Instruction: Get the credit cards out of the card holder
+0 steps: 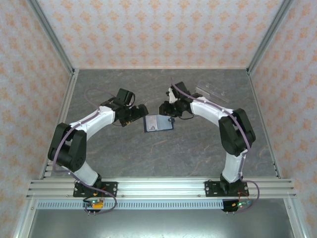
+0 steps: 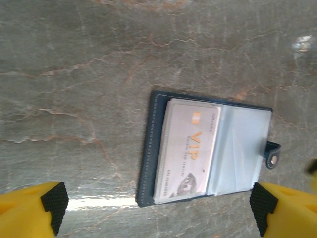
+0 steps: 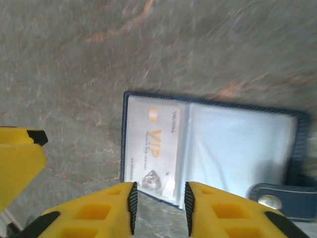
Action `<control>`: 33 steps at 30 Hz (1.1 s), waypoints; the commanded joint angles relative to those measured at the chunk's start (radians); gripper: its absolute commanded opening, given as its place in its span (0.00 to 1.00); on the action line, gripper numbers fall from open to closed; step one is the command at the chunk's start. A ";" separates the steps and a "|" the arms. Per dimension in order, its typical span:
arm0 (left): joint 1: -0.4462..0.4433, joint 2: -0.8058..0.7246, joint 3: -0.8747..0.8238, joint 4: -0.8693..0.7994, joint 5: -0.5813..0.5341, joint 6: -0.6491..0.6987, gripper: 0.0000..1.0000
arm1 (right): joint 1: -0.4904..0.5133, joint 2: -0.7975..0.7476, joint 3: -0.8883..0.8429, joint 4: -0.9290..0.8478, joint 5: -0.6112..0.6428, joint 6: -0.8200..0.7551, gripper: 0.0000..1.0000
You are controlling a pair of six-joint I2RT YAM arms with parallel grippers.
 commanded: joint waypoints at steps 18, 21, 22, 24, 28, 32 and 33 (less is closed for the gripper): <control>-0.041 0.187 0.136 0.031 0.105 -0.009 0.43 | 0.014 0.187 0.060 0.037 -0.108 0.129 0.16; -0.046 0.213 0.143 0.042 0.115 -0.018 0.33 | 0.015 0.189 0.059 0.042 -0.109 0.120 0.15; -0.048 0.221 0.147 0.042 0.115 -0.020 0.31 | 0.014 0.189 0.060 0.042 -0.109 0.115 0.15; -0.049 0.237 0.154 0.038 0.113 -0.024 0.26 | 0.014 0.188 0.060 0.043 -0.111 0.108 0.15; -0.049 0.267 0.184 -0.015 0.082 -0.013 0.22 | 0.014 0.187 0.064 0.049 -0.117 0.094 0.15; -0.048 0.285 0.201 -0.040 0.072 -0.002 0.17 | 0.015 0.189 0.070 0.046 -0.117 0.086 0.15; -0.049 0.291 0.201 -0.042 0.072 -0.002 0.16 | 0.014 0.190 0.072 0.044 -0.115 0.084 0.15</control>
